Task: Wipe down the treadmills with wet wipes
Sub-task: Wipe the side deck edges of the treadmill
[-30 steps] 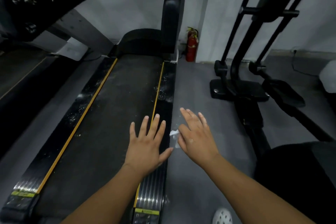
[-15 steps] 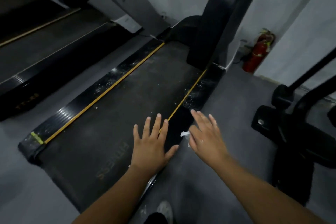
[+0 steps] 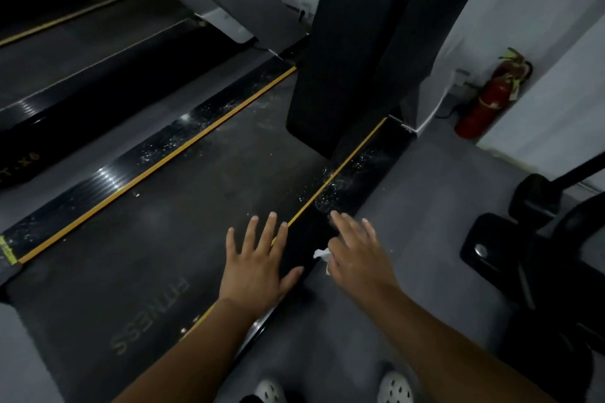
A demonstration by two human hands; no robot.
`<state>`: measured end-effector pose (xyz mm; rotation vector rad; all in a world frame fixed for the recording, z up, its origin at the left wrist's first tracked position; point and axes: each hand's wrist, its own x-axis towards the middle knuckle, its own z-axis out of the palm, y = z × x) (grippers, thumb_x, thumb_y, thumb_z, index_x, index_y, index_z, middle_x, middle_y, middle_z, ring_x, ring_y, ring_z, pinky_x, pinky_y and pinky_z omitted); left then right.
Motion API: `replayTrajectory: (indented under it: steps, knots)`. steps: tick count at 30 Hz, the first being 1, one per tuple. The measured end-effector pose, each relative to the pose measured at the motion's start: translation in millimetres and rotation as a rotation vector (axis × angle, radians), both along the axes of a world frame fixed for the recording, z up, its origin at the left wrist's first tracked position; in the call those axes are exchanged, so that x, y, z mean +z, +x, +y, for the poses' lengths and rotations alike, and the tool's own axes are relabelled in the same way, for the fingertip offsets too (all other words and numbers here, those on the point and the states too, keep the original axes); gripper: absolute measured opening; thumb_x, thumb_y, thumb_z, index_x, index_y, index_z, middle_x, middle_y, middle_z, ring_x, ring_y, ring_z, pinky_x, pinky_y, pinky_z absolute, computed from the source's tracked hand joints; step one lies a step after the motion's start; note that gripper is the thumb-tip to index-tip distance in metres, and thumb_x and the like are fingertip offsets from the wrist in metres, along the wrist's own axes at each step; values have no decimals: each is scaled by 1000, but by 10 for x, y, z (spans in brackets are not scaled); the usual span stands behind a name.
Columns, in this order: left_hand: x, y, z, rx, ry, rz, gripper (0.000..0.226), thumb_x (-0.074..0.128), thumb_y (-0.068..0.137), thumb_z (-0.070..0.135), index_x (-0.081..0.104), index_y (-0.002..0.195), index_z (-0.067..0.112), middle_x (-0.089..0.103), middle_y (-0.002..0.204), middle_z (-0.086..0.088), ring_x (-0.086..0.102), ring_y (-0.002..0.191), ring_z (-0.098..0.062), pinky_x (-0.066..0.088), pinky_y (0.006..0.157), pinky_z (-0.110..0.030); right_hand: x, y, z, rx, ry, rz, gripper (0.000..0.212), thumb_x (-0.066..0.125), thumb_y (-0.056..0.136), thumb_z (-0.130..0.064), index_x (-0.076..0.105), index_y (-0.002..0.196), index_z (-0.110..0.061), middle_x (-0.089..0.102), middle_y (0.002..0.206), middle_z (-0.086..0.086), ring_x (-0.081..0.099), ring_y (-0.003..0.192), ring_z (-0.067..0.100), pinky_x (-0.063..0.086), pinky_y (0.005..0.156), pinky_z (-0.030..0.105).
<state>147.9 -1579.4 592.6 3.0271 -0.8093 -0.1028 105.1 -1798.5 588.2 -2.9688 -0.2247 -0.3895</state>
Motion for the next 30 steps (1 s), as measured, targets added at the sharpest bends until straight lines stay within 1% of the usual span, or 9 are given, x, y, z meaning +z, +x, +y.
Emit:
replayTrajectory:
  steps: [7, 10, 16, 18, 20, 22, 24, 28, 30]
  knots:
    - [-992, 151, -598, 120, -84, -19, 81, 36, 91, 71, 49, 149, 17, 38, 160, -9, 41, 143, -38, 36, 107, -70, -931, 507, -544, 161, -49, -22, 4, 63, 82, -22, 62, 83, -18, 50, 149, 14, 50, 137, 28, 41, 110, 55]
    - [-1504, 386, -702, 150, -100, -65, 81, 35, 91, 72, 47, 150, 17, 37, 160, -9, 39, 145, -38, 31, 109, -69, -1392, 826, -633, 188, -81, -30, 12, 72, 80, -24, 63, 84, -19, 51, 149, 13, 50, 137, 26, 41, 111, 53]
    - [-2703, 758, -824, 188, -80, -115, 82, 37, 90, 72, 49, 148, 16, 39, 159, -10, 41, 144, -37, 26, 111, -67, -2589, 1344, -595, 251, -76, -118, 16, 77, 78, -23, 63, 85, -19, 59, 139, 10, 56, 130, 25, 41, 112, 49]
    - [-3165, 780, -842, 215, -63, -119, 83, 39, 88, 72, 50, 147, 15, 41, 159, -9, 42, 143, -37, 20, 111, -65, -3075, 1399, -634, 273, -68, -129, 17, 76, 77, -21, 63, 87, -18, 63, 127, 9, 60, 118, 26, 47, 106, 46]
    - [-3565, 725, -862, 222, -34, -88, 83, 39, 88, 72, 51, 147, 15, 43, 158, -9, 42, 143, -36, 18, 111, -62, -3529, 1383, -676, 289, -28, -160, 9, 66, 79, -20, 64, 88, -18, 63, 110, 5, 62, 99, 25, 53, 89, 40]
    - [-3869, 644, -903, 216, -7, -53, 81, 40, 88, 71, 53, 146, 16, 46, 156, -8, 44, 142, -33, 20, 111, -60, -3867, 1322, -720, 303, -17, -178, 13, 53, 80, -23, 65, 86, -18, 61, 91, 2, 59, 79, 23, 52, 69, 36]
    - [-4058, 577, -950, 217, 1, -50, 77, 40, 89, 69, 56, 144, 17, 49, 153, -6, 47, 140, -29, 21, 111, -56, -4080, 1295, -771, 337, -13, -197, 8, 55, 79, -19, 62, 80, -17, 58, 77, 1, 57, 65, 23, 49, 56, 35]
    - [-4161, 553, -1093, 252, -74, -80, 66, 37, 96, 62, 48, 149, 25, 47, 155, -3, 43, 144, -27, 19, 116, -53, -4130, 1318, -836, 355, 25, -234, 14, 48, 82, -20, 62, 83, -18, 58, 75, -2, 56, 63, 20, 47, 55, 34]
    - [-4138, 601, -1187, 230, -98, -101, 59, 37, 97, 59, 47, 148, 31, 47, 155, -2, 42, 145, -27, 26, 119, -56, -4100, 1342, -838, 376, 34, -232, 9, 56, 83, -19, 63, 88, -18, 59, 76, -3, 56, 66, 20, 47, 58, 33]
